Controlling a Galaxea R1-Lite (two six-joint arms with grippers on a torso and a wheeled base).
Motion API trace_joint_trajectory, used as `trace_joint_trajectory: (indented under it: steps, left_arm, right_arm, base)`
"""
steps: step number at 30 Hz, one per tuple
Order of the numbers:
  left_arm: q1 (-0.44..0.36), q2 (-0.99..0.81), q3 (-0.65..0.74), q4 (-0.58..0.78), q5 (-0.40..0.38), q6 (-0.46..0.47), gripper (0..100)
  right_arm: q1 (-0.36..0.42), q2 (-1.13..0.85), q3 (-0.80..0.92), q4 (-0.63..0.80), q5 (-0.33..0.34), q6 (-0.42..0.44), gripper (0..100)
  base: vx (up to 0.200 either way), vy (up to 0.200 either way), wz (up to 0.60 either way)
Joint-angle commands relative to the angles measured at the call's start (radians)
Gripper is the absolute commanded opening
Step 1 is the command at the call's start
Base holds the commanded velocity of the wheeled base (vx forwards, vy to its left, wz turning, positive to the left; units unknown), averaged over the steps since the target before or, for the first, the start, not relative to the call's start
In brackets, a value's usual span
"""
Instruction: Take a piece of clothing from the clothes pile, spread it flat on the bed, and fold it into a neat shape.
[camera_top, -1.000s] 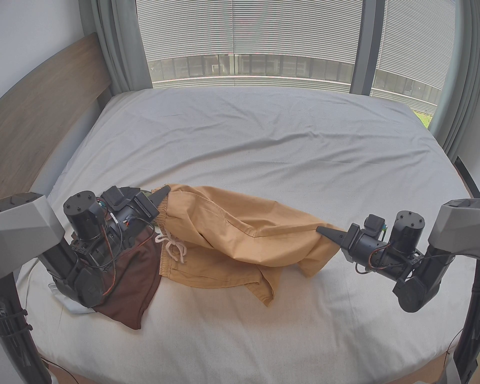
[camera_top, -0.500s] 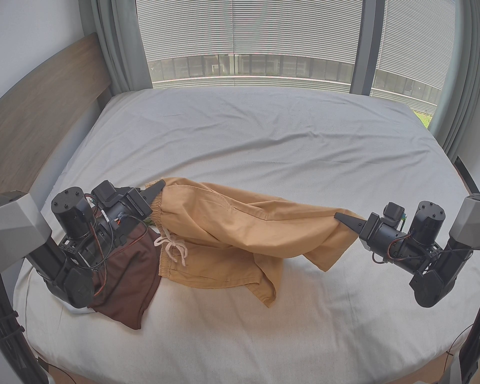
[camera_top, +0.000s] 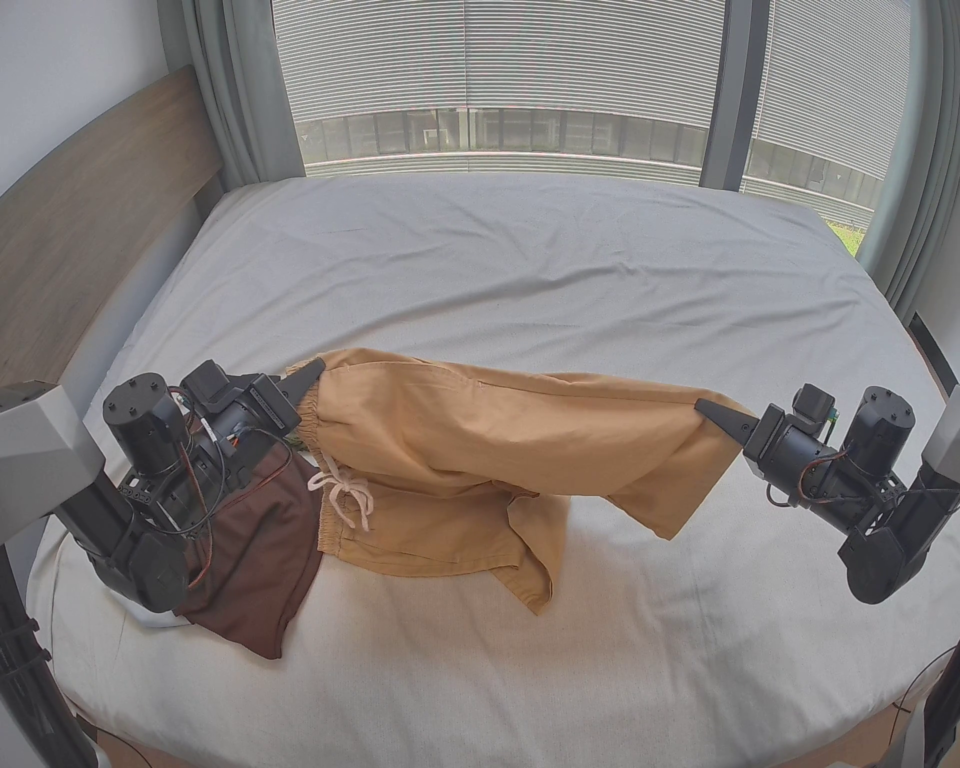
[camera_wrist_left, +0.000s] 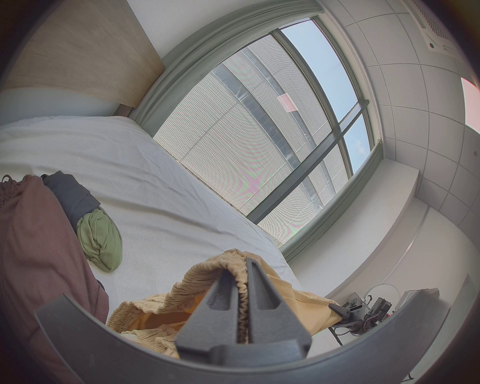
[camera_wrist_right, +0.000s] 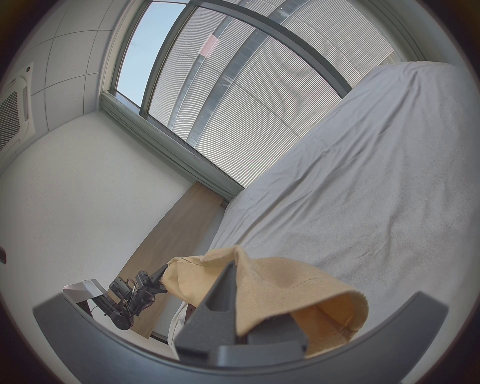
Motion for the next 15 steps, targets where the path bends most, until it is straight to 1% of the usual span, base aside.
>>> trace_joint_trajectory:
  steps: [1, 6, 9, 15]
  left_arm:
    - [0.001, 0.01, -0.001, 0.0, 0.0, 0.0, 0]
    - [0.007, 0.026, -0.004, 0.0, 0.002, 0.021, 0]
    - [0.026, 0.033, -0.006, 0.0, 0.002, 0.041, 0]
    - [0.027, 0.034, -0.017, 0.0, 0.002, 0.043, 0]
  right_arm:
    - [-0.014, -0.01, -0.006, 0.0, 0.002, 0.001, 0]
    - [-0.037, -0.01, -0.018, 0.0, 0.0, 0.001, 0]
    - [-0.045, -0.008, -0.023, 0.0, 0.0, 0.001, 0]
    - [-0.051, -0.007, -0.028, 0.0, 0.0, 0.001, 0]
  base:
    - [0.0, 0.0, 0.0]
    - [0.0, 0.0, 0.0]
    - [0.0, 0.0, 0.0]
    - [0.0, 0.0, 0.0]
